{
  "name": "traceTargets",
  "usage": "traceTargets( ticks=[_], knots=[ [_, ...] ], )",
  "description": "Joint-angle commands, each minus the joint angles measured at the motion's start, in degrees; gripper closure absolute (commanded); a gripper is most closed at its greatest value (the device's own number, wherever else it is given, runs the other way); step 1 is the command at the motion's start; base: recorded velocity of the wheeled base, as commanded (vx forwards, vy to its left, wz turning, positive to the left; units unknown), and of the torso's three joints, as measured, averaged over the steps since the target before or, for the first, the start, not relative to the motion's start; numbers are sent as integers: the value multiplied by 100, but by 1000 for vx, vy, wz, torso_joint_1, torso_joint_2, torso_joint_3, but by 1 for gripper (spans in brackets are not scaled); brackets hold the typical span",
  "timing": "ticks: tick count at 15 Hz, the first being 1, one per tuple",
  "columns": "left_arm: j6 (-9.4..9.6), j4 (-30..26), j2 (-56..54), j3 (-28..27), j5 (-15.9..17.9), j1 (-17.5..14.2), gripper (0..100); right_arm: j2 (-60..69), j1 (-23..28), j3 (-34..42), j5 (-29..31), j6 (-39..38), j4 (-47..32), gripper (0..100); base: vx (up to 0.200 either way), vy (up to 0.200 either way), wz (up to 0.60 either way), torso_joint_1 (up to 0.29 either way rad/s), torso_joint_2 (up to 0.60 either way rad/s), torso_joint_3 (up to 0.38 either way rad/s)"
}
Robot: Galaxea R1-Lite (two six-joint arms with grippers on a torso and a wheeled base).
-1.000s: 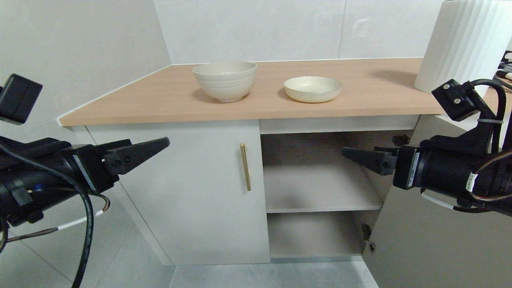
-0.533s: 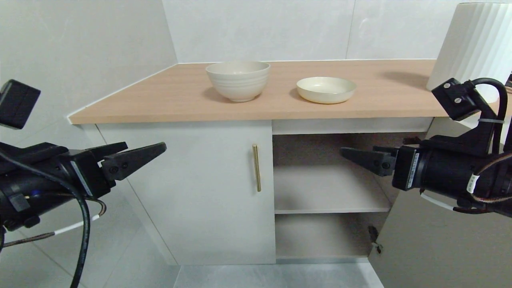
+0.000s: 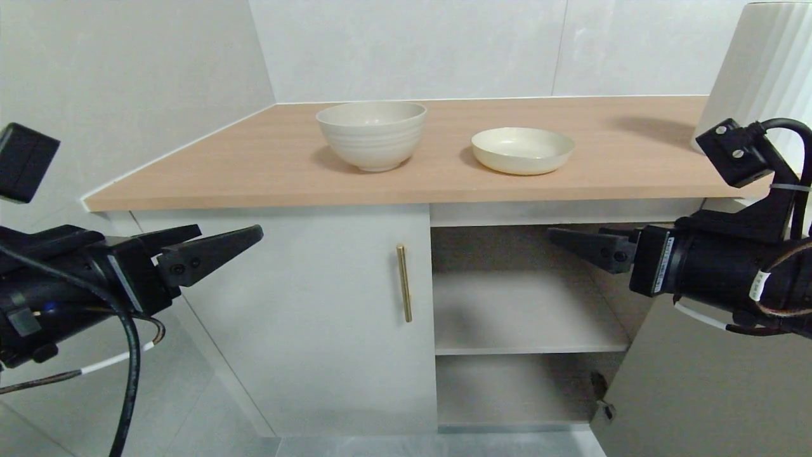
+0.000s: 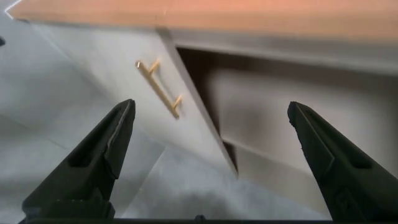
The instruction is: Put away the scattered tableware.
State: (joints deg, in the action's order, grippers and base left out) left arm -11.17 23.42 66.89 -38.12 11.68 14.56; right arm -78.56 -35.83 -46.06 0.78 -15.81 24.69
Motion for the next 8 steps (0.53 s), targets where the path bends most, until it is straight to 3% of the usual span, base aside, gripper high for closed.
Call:
traceTargets(
  ticks=[1,2,5,8],
  knots=[
    [0,22,-9,-2,1,3,0,51,-3,18,-8,-1,1,0,200,0,0,2,-2,2],
    [-8,31,-44,15,-8,3,0,77,-12,27,-8,-1,1,0,200,0,0,2,2,-2],
    [-8,-101,-370,-11,124,12,0,288,-12,202,-69,-1,36,0,0,0,0,0,0,0],
    [-35,-681,-581,-196,449,12,0,420,-12,343,-60,315,54,0,0,0,0,0,0,0]
  ],
)
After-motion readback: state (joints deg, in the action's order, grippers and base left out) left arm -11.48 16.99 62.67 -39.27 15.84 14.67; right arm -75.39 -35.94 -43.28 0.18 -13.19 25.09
